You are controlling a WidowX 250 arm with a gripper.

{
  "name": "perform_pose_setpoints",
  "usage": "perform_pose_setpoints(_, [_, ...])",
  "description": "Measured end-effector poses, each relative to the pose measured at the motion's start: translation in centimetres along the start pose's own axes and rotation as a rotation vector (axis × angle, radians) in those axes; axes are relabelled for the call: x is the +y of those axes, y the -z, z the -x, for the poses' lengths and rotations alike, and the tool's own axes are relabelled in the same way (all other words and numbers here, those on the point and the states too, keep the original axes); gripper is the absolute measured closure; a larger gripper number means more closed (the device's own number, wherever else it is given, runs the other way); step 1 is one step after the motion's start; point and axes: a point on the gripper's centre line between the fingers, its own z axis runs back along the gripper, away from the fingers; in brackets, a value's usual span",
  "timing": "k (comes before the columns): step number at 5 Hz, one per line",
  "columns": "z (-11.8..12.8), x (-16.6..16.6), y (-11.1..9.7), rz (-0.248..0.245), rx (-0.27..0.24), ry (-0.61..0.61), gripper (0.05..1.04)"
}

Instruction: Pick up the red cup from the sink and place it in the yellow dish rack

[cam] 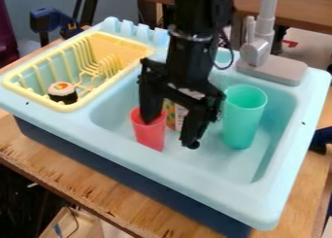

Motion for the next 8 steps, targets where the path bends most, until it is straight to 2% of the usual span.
perform_pose_setpoints(1, [-0.1, 1.2, 0.5, 0.016, 0.022, -0.029, 0.083])
perform_pose_setpoints(2, [-0.4, 1.2, 0.8, 0.025, 0.022, -0.036, 0.123])
perform_pose_setpoints(4, [-0.9, 1.4, 1.5, 0.070, -0.010, -0.028, 0.691])
perform_pose_setpoints(5, [-0.9, 1.3, 1.8, 0.076, -0.012, -0.030, 0.906])
perform_pose_setpoints(6, [-0.6, 1.3, 1.6, 0.078, -0.008, -0.014, 0.982])
perform_pose_setpoints(8, [3.1, 2.2, -5.2, 0.094, -0.062, -0.019, 0.989])
